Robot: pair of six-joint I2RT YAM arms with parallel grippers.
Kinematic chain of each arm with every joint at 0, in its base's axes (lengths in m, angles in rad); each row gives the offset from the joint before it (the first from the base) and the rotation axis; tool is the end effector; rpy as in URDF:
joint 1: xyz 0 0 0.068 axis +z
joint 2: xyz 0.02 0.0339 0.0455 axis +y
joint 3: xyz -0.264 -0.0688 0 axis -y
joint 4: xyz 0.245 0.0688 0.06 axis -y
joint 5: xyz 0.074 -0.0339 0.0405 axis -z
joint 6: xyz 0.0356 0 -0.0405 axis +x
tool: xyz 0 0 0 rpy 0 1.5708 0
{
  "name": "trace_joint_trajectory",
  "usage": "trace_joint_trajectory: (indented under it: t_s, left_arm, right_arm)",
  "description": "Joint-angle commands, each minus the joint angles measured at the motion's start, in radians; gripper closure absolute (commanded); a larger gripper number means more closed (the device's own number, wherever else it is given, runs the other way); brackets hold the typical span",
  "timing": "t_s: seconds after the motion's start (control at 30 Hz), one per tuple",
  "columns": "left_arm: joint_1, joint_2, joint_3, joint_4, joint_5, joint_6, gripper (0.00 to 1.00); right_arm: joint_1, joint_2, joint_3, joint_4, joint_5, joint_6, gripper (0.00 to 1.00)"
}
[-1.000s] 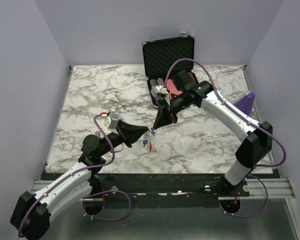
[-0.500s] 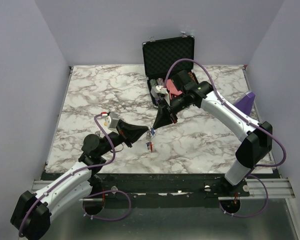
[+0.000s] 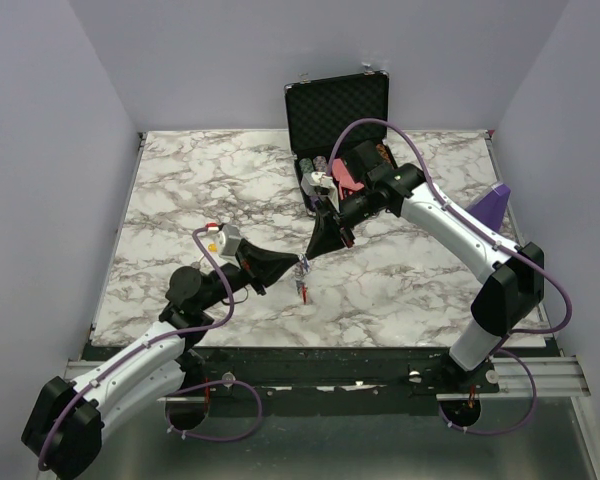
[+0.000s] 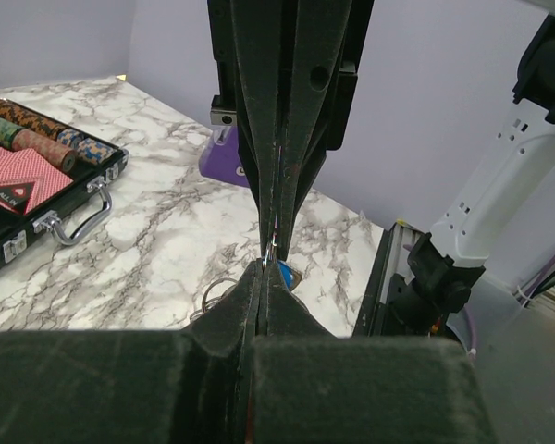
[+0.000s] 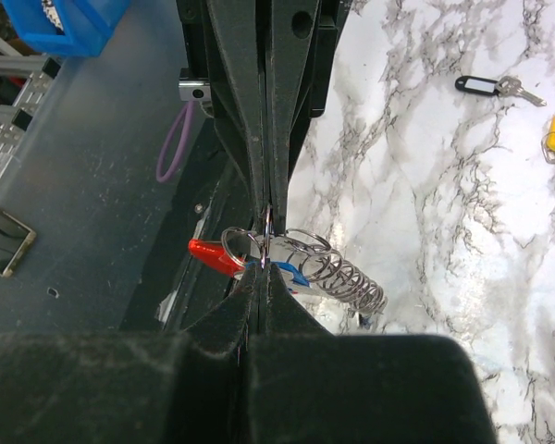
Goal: Put the keys on the keyring
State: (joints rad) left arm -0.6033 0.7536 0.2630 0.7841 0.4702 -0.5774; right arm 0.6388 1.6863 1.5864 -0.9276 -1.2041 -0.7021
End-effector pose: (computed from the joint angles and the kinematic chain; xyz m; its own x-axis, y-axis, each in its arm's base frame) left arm 0.1334 -0.1115 0.2622 -0.2714 -0.4039 -0.8736 0.8531 0.3193 -0.4127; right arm 0.2572 0.2324 0.3367 -0.1364 -0.3897 -0.9108 -0.9028 -0.3295 0.2762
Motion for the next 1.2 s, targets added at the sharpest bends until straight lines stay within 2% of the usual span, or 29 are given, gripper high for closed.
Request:
trace_joint_trajectory:
  t_s: [0.0, 0.33, 0.5, 0.93, 1.17]
  left_arm:
    - [0.007, 0.001, 0.013, 0.029, 0.027, -0.004, 1.00]
    - [0.007, -0.017, 0.084, -0.146, 0.027, 0.074, 1.00]
    - [0.013, -0.019, 0.091, -0.164, 0.009, 0.067, 1.00]
    - [0.020, -0.071, 0.070, -0.181, -0.149, -0.024, 1.00]
    - [0.022, -0.071, 0.084, -0.207, -0.157, -0.035, 1.00]
  right_arm:
    - [0.007, -0.028, -0.008, 0.021, -0.018, 0.015, 0.99]
    - [0.007, -0.027, -0.016, 0.023, -0.023, 0.009, 0.99]
    - [0.007, -0.027, -0.022, 0.022, -0.017, 0.001, 0.99]
    - [0.007, -0.023, -0.034, 0.029, 0.000, -0.005, 0.99]
    - [0.012, -0.022, -0.040, 0.035, 0.005, -0.010, 0.99]
